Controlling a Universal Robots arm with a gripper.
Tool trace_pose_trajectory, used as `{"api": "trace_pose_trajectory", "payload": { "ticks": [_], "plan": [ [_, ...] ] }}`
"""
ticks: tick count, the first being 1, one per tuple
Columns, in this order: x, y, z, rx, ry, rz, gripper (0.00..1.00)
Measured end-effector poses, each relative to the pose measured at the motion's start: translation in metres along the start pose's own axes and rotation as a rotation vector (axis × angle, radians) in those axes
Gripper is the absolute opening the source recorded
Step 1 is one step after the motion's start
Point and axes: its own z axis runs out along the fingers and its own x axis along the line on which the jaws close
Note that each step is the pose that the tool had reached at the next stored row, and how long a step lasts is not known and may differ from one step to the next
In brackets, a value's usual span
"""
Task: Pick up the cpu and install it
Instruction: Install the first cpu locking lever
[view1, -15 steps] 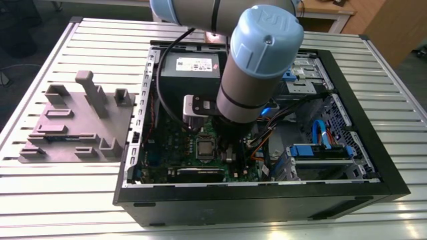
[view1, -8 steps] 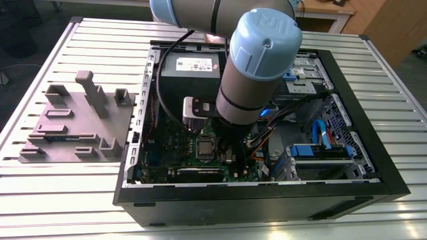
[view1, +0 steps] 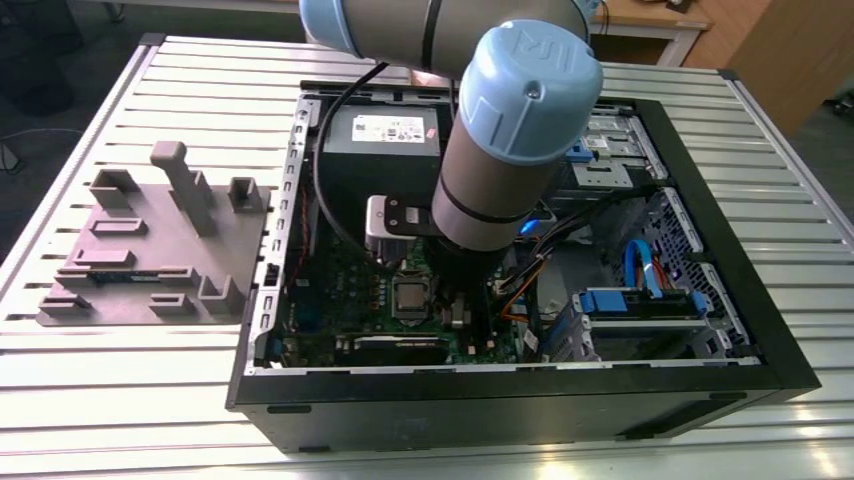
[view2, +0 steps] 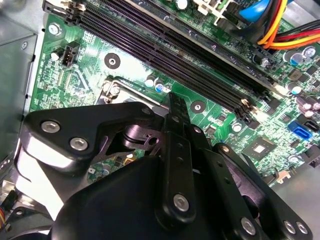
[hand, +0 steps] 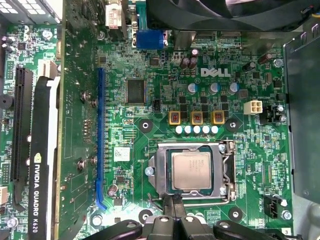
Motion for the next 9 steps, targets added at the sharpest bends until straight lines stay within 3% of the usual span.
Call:
{"api": "trace_pose_trajectory", "payload": {
  "ticks": [9],
  "plan": [
    [0.0000,-0.0002,0.0009,0.0014,-0.0019,0.000,0.10]
  ]
}}
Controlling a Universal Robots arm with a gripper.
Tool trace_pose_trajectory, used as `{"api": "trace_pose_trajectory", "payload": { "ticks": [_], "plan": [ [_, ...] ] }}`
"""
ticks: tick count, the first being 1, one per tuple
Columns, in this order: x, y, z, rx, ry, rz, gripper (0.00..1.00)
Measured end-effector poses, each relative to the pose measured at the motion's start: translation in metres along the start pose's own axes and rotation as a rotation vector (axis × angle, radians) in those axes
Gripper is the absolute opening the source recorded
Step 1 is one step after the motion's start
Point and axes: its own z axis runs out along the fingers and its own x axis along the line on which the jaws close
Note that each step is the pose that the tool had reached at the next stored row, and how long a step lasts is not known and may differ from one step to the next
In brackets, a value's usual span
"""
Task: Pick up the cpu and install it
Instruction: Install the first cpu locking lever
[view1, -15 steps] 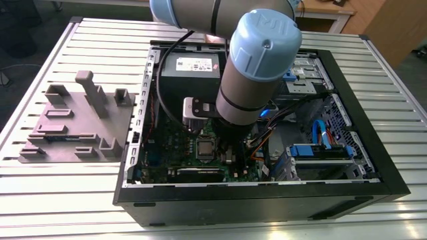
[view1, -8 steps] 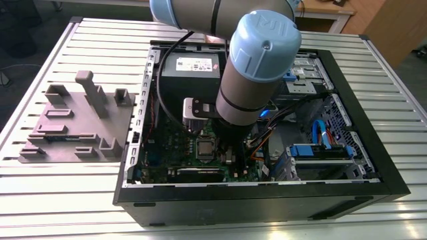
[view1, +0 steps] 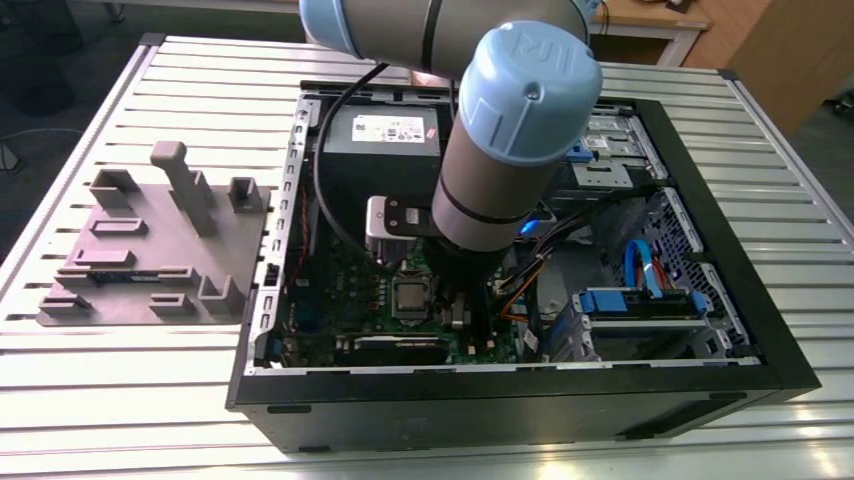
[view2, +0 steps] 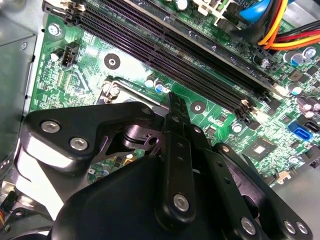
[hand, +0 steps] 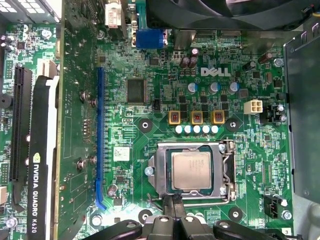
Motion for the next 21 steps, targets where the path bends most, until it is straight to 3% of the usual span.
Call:
{"api": "trace_pose_trajectory", "payload": {
  "ticks": [21],
  "plan": [
    [-0.0001,-0.0045,0.0012,0.0016,-0.0097,-0.001,0.10]
  ]
}}
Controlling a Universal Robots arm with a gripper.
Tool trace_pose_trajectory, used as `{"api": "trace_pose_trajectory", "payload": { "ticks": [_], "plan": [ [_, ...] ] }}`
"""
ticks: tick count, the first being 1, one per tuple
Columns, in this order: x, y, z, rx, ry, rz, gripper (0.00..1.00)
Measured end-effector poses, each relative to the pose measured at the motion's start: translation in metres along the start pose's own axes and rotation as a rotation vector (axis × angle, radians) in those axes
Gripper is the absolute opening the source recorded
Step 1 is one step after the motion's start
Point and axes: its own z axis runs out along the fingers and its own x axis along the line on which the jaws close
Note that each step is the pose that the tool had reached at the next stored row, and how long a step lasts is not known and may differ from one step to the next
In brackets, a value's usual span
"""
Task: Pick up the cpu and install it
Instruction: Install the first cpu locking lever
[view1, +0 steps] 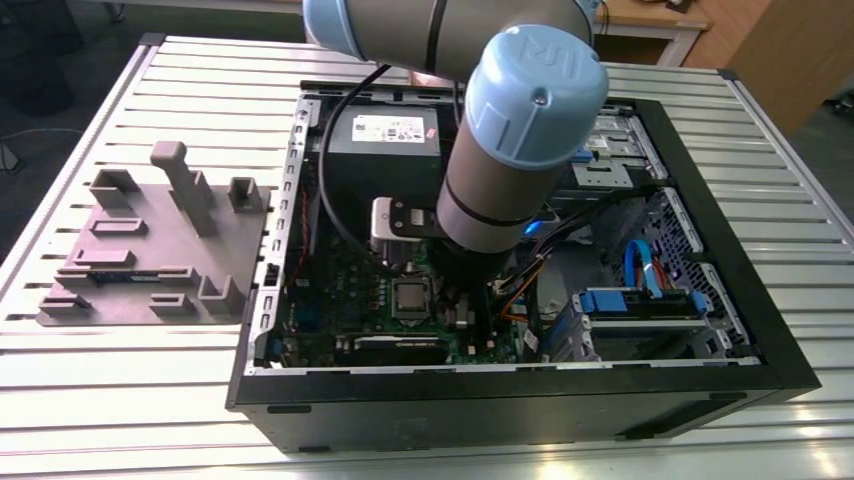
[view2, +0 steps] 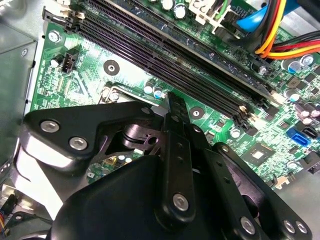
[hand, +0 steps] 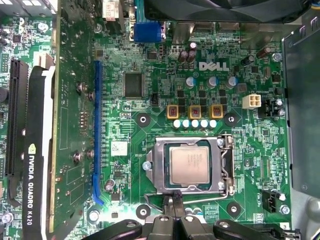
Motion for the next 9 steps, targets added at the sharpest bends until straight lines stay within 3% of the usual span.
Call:
{"api": "trace_pose_trajectory", "payload": {
  "ticks": [9],
  "plan": [
    [0.0001,-0.0008,0.0009,0.0008,-0.0052,0.000,0.10]
  ]
}}
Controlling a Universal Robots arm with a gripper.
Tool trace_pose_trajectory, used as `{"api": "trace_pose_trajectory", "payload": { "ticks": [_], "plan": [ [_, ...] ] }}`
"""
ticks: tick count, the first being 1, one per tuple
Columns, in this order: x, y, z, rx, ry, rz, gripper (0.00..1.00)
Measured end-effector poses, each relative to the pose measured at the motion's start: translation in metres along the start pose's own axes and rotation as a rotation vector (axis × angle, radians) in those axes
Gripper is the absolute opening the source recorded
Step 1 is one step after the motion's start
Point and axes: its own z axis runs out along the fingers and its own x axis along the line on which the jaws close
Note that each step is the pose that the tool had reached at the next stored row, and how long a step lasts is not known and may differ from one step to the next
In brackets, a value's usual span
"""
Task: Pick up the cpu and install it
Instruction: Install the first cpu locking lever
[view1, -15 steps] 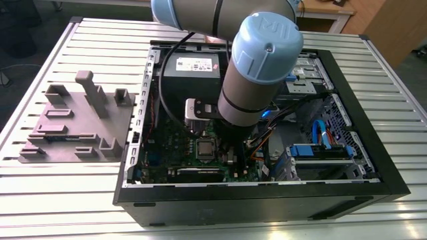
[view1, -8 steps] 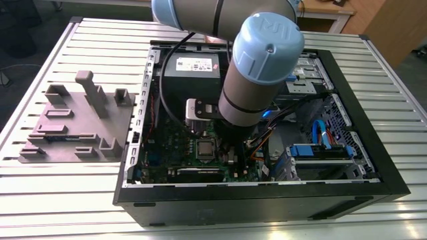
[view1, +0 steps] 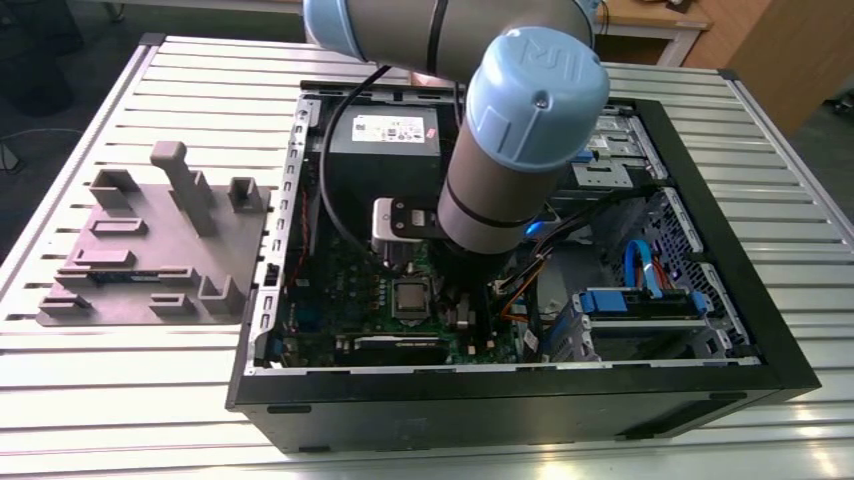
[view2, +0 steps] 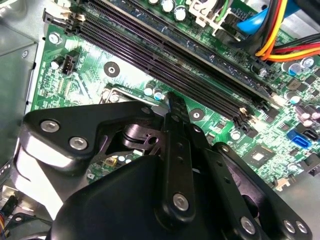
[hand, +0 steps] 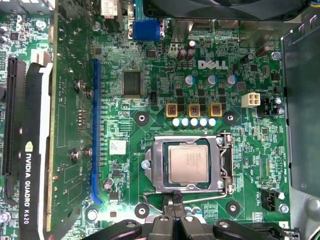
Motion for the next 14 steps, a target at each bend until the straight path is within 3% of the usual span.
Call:
{"api": "trace_pose_trajectory", "payload": {
  "ticks": [8,10,14],
  "plan": [
    [0.0005,0.0002,-0.0001,0.0001,-0.0039,0.000,0.10],
    [0.0001,0.0006,-0.0049,0.0003,-0.0050,0.000,0.10],
    [-0.0008,0.0019,-0.0214,0.0000,-0.0059,0.000,0.10]
  ]
}}
